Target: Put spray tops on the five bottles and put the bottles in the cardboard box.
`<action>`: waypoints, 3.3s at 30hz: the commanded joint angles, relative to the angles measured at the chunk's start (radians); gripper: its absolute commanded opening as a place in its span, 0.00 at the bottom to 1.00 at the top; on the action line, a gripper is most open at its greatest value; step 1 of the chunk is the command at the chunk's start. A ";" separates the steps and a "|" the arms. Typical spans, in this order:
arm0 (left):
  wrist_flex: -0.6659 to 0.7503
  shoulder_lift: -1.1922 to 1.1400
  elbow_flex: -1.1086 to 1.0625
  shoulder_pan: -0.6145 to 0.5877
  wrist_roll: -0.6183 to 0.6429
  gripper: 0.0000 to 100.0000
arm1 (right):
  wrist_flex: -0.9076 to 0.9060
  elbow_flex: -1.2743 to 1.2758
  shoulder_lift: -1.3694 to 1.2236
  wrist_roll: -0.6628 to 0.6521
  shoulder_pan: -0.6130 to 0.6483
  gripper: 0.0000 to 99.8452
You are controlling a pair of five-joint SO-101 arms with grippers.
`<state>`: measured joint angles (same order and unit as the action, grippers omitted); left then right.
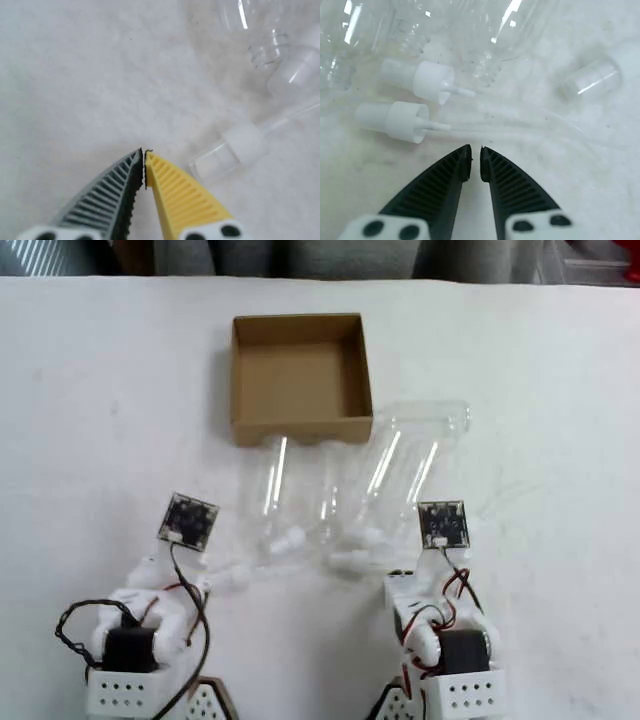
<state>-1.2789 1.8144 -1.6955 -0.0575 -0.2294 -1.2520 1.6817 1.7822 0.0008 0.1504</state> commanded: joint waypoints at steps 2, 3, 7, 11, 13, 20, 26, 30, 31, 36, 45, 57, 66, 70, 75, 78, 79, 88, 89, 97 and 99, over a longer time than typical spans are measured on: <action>-0.006 0.007 0.002 0.005 -0.009 0.02 | -0.008 0.009 0.012 0.002 -0.004 0.02; -0.006 0.007 0.002 0.005 -0.009 0.02 | -0.008 0.009 0.012 0.002 -0.004 0.02; -0.006 0.007 0.002 0.005 -0.009 0.02 | -0.008 0.009 0.012 0.002 -0.004 0.02; -0.006 0.007 0.002 0.005 -0.009 0.02 | -0.008 0.009 0.012 0.002 -0.004 0.02; -0.006 0.007 0.002 0.005 -0.009 0.02 | -0.008 0.009 0.012 0.002 -0.004 0.02; -0.006 0.007 0.002 0.005 -0.009 0.02 | -0.008 0.009 0.012 0.002 -0.004 0.02; -0.006 0.007 0.002 0.005 -0.009 0.02 | -0.008 0.009 0.012 0.002 -0.004 0.02; -0.006 0.007 0.002 0.005 -0.009 0.02 | -0.008 0.009 0.012 0.002 -0.004 0.02; -0.006 0.007 0.002 0.005 -0.009 0.02 | -0.008 0.009 0.012 0.002 -0.004 0.02; -0.006 0.007 0.002 0.010 -0.011 0.02 | -0.008 0.009 0.012 0.002 -0.002 0.02; -0.006 0.007 0.002 0.010 -0.008 0.02 | -0.008 0.009 0.012 0.002 -0.005 0.02; -0.006 0.007 0.002 0.004 -0.008 0.02 | 0.015 -0.008 0.018 0.002 -0.008 0.03; 0.032 0.008 0.097 0.004 -0.014 0.02 | 0.077 -0.068 0.022 0.002 -0.242 0.03; 0.141 0.008 0.137 0.008 -0.014 0.02 | 0.119 -0.026 0.022 0.000 -0.298 0.03; 0.287 0.007 0.244 0.010 -0.014 0.02 | 0.125 -0.025 0.022 0.000 -0.315 0.02; 0.287 0.004 0.327 0.013 -0.006 0.02 | 0.125 -0.025 0.022 0.000 -0.315 0.02; 0.287 0.004 0.345 0.013 -0.006 0.02 | 0.125 -0.025 0.022 0.000 -0.315 0.02; 0.293 -0.341 0.605 0.076 0.052 0.02 | 0.125 -0.021 0.022 0.000 -0.311 0.02; 0.293 -0.417 0.655 0.084 0.075 0.02 | 0.125 -0.021 0.022 0.000 -0.309 0.02; 0.292 -0.937 0.980 0.139 0.193 0.02 | 0.125 -0.021 0.022 0.000 -0.309 0.02; 0.293 -1.041 1.034 0.150 0.192 0.02 | 0.125 -0.021 0.022 0.000 -0.309 0.02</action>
<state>-1.0119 0.9214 -0.7825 0.0667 -0.0560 -1.1462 1.6632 1.7960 0.0008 -0.1565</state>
